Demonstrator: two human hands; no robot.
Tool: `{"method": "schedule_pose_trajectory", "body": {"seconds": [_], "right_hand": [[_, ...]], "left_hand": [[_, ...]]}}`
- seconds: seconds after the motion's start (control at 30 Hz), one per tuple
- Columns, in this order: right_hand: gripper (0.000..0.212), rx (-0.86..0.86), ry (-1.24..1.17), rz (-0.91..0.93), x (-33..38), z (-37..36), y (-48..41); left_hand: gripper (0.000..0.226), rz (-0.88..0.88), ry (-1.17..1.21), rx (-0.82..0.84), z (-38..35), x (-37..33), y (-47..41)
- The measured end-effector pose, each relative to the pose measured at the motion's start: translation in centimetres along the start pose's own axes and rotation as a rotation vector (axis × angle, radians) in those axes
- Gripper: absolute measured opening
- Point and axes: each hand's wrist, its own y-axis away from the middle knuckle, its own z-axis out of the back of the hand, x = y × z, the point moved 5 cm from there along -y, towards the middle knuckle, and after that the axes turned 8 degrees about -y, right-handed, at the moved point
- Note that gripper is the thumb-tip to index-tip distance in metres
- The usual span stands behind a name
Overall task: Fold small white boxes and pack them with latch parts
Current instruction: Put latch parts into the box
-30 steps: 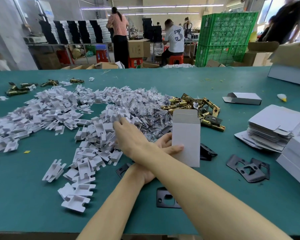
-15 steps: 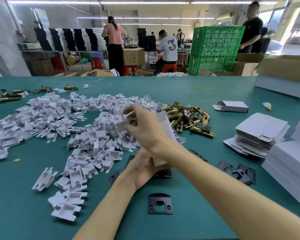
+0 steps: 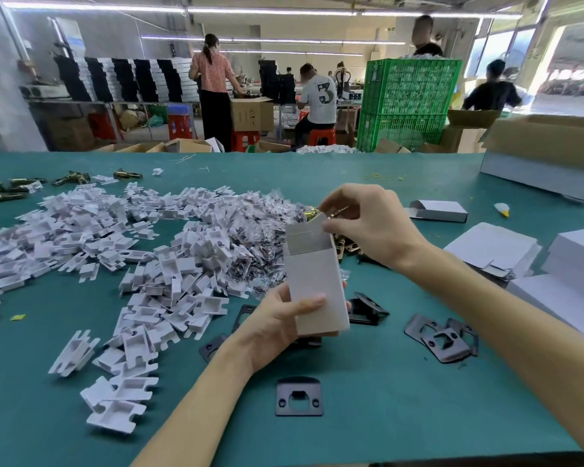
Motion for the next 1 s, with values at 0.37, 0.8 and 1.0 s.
{"method": "schedule_pose_trajectory", "body": {"seconds": [0.37, 0.8, 1.0], "right_hand": [[0.020, 0.346, 0.411, 0.176, 2.8, -0.8, 1.3], [0.017, 0.031, 0.276, -0.051, -2.9, 0.3, 1.6], [0.038, 0.331, 0.442, -0.386, -9.9, -3.2, 5.1]], "left_hand": [[0.050, -0.006, -0.035, 0.075, -0.4, -0.4, 0.0], [0.042, -0.059, 0.133, -0.042, 0.7, -0.9, 0.0], [0.036, -0.067, 0.151, -0.103, 1.1, -0.9, -0.1]]}}
